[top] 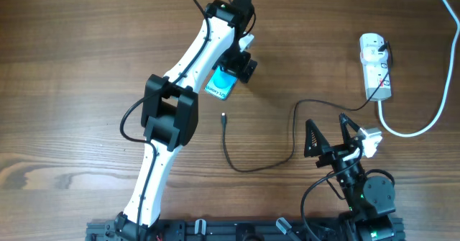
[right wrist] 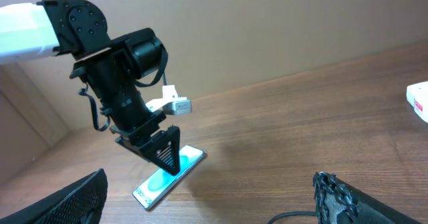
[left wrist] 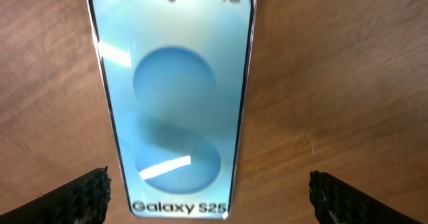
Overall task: Plug charger to phone and switch on socket
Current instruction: 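Close the left gripper on the phone edge and tilt it up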
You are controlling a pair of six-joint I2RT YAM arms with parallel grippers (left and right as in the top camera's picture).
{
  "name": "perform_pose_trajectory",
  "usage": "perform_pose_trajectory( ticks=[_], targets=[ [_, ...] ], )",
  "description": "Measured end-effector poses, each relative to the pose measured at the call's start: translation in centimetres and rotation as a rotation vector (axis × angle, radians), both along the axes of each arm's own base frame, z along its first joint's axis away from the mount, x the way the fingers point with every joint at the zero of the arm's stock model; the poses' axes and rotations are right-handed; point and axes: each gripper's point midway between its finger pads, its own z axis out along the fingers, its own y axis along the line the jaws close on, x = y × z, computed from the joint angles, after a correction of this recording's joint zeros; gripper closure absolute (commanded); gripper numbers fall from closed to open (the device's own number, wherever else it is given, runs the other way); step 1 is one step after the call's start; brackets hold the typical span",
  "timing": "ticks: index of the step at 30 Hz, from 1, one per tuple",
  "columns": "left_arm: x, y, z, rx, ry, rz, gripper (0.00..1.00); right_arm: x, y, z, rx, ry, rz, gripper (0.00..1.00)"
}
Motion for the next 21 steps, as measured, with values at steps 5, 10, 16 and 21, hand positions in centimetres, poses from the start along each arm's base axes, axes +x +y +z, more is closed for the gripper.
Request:
perform_pose_trajectory(
  ticks=[5,10,16,21],
  targets=[
    [0.5,-0.3,0.0,-0.011,-0.021,-0.011,0.00,0.0,0.0,0.0,0.000,0.000,0.000,0.00],
    [2.0,-1.0,0.1,-0.041,-0.082,-0.016,0.00,0.0,0.0,0.0,0.000,0.000,0.000,0.00],
    [1.9,-1.0,0.1,-0.039,-0.077,-0.016,0.00,0.0,0.0,0.0,0.000,0.000,0.000,0.00],
    [1.3,-0.7,0.0,-0.027,-0.053,-0.016,0.00,0.0,0.0,0.0,0.000,0.000,0.000,0.00]
  ],
)
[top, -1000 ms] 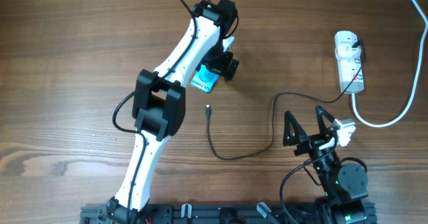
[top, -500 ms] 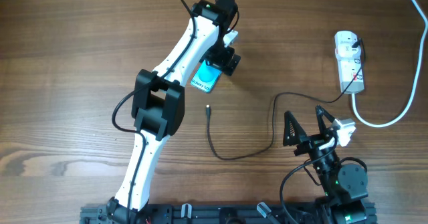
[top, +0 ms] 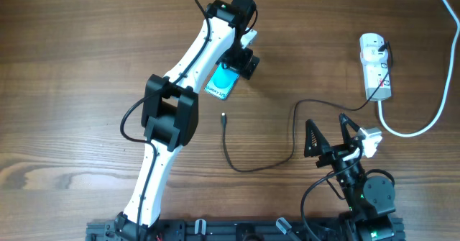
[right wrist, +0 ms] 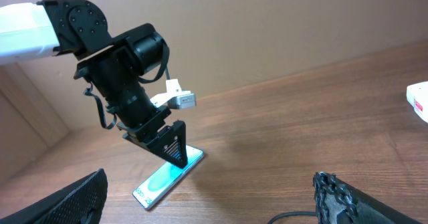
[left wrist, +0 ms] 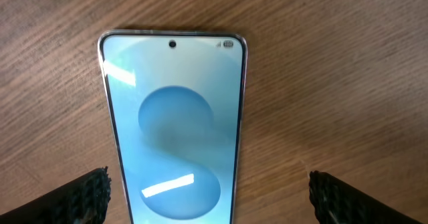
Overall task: Plug charger to phone and switch on socket
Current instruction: 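Close the left gripper on the phone edge and tilt it up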
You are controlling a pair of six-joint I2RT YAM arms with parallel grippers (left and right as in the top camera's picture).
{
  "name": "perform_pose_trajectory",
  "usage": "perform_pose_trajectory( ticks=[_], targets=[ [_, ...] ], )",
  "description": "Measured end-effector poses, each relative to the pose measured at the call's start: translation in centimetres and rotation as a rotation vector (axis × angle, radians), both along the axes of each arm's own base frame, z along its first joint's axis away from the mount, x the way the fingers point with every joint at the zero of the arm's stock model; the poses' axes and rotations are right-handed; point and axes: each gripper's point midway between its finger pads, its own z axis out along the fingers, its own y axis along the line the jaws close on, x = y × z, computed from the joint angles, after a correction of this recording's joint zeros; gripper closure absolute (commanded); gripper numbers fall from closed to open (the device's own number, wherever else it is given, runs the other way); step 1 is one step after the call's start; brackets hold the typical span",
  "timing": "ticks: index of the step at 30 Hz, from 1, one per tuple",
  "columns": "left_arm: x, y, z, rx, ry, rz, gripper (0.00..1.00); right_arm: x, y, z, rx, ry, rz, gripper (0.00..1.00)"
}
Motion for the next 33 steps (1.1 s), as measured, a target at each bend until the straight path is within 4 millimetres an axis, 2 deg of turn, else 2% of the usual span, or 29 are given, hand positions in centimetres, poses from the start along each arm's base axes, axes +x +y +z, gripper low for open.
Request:
perform_pose_trajectory(
  ticks=[7,12,19,22,26,30,33],
  targets=[
    [-1.5,0.8,-0.1,0.033,0.060,0.001,0.00,0.0,0.0,0.0,0.000,0.000,0.000,0.00],
    [-1.4,1.2,-0.1,0.023,0.071,0.015,0.00,0.0,0.0,0.0,0.000,0.000,0.000,0.00],
    [-1.2,3.6,-1.0,0.014,0.118,0.076,0.00,0.0,0.0,0.0,0.000,0.000,0.000,0.00],
    [-1.5,4.0,-1.0,0.017,0.127,0.081,0.00,0.0,0.0,0.0,0.000,0.000,0.000,0.00],
    [-1.9,3.7,0.1,0.008,0.108,0.071,0.00,0.0,0.0,0.0,0.000,0.000,0.000,0.00],
    [-1.7,3.2,2.7,-0.039,0.008,0.062,0.00,0.0,0.0,0.0,0.000,0.000,0.000,0.00],
    [-2.7,3.7,3.5,-0.046,-0.010,0.061,0.00,0.0,0.0,0.0,0.000,0.000,0.000,0.00]
  ],
)
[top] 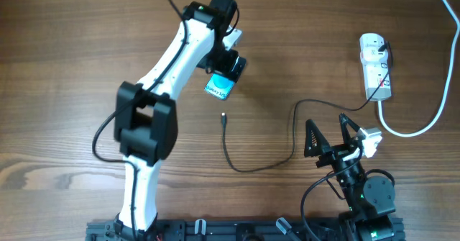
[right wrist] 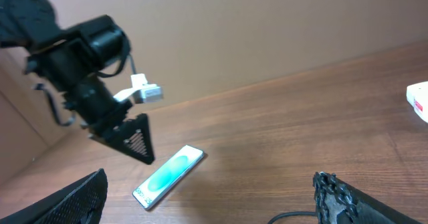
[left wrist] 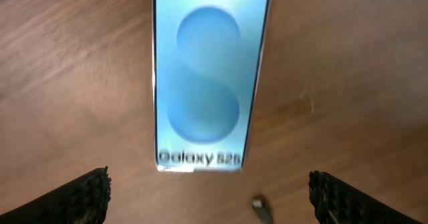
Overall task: Plug charger to phone and switch on socket
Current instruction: 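Close the left gripper on the phone edge and tilt it up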
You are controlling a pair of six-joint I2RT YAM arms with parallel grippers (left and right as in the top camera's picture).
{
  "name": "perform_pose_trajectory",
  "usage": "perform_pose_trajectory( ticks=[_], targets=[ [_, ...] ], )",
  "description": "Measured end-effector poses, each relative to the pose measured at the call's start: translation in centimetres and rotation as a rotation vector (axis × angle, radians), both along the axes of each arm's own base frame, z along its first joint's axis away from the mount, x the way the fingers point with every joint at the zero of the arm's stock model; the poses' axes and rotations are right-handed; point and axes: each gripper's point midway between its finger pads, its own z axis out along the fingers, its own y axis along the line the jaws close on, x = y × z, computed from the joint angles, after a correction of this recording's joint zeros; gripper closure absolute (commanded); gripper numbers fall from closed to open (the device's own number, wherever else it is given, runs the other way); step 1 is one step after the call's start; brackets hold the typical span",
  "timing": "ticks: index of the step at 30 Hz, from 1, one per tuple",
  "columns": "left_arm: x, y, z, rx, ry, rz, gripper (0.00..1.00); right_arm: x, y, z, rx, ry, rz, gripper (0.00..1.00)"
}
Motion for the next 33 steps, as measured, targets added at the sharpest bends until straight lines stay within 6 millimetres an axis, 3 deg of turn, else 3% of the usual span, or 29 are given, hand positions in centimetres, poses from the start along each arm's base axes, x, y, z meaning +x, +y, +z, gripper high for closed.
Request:
perform_pose_trajectory(
  ticks=[4,10,20,33],
  targets=[
    [-1.1,0.7,-0.1,0.006,-0.002,0.002,0.00,0.0,0.0,0.0,0.000,0.000,0.000,0.00],
    [-1.9,1.7,-3.1,0.021,0.021,0.002,0.00,0.0,0.0,0.0,0.000,0.000,0.000,0.00],
    [1.1,0.7,-2.9,-0.022,-0.103,-0.031,0.00,0.0,0.0,0.0,0.000,0.000,0.000,0.00],
    [1.7,0.4,-3.4,-0.007,-0.135,-0.103,0.00,0.0,0.0,0.0,0.000,0.000,0.000,0.00]
  ],
)
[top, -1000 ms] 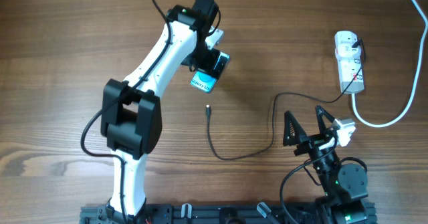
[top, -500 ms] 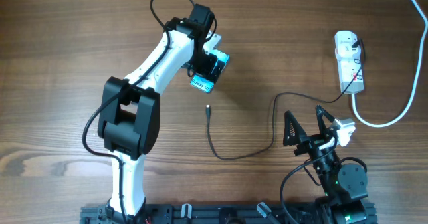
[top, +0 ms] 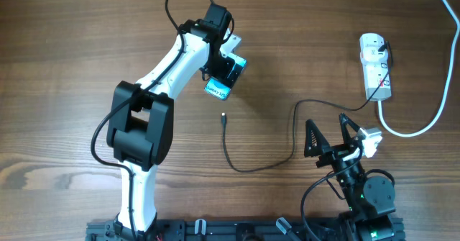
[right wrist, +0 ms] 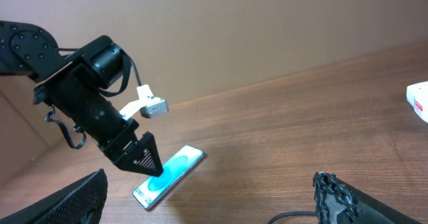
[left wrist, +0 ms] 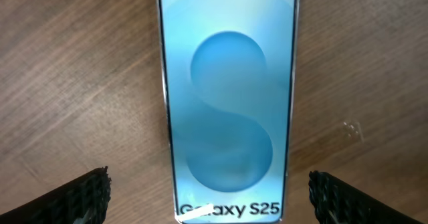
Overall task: Plug charger to phone and switch on socket
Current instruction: 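Close the left gripper on the phone edge and tilt it up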
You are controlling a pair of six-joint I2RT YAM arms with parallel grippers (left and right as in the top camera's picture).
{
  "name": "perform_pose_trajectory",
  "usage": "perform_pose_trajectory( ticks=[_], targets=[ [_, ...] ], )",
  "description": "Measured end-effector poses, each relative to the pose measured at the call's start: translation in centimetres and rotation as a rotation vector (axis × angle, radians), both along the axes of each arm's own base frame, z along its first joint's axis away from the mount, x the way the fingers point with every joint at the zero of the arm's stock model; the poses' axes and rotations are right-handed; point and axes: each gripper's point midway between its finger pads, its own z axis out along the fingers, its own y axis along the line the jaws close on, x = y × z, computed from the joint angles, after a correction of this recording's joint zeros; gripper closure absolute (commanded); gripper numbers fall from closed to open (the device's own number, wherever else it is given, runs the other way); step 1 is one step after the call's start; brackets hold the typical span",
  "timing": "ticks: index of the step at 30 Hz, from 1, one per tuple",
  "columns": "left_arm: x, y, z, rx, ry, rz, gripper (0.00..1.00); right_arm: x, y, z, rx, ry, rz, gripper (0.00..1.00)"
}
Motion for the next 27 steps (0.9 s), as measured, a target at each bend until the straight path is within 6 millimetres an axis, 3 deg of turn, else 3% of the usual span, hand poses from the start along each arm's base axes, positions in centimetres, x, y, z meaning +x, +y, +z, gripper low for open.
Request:
perform_pose_trajectory(
  ticks=[6,14,27],
  targets=[
    [0.3,-0.6,-0.6,0.052,-0.036,-0.020,0.00,0.0,0.0,0.0,0.000,0.000,0.000,0.00],
    [-0.3,-0.7,-3.5,0.084,0.016,0.002,0.00,0.0,0.0,0.0,0.000,0.000,0.000,0.00],
    [-0.5,-0.7,-3.8,0.078,0.032,0.034,0.00,0.0,0.0,0.0,0.000,0.000,0.000,0.00]
  ],
)
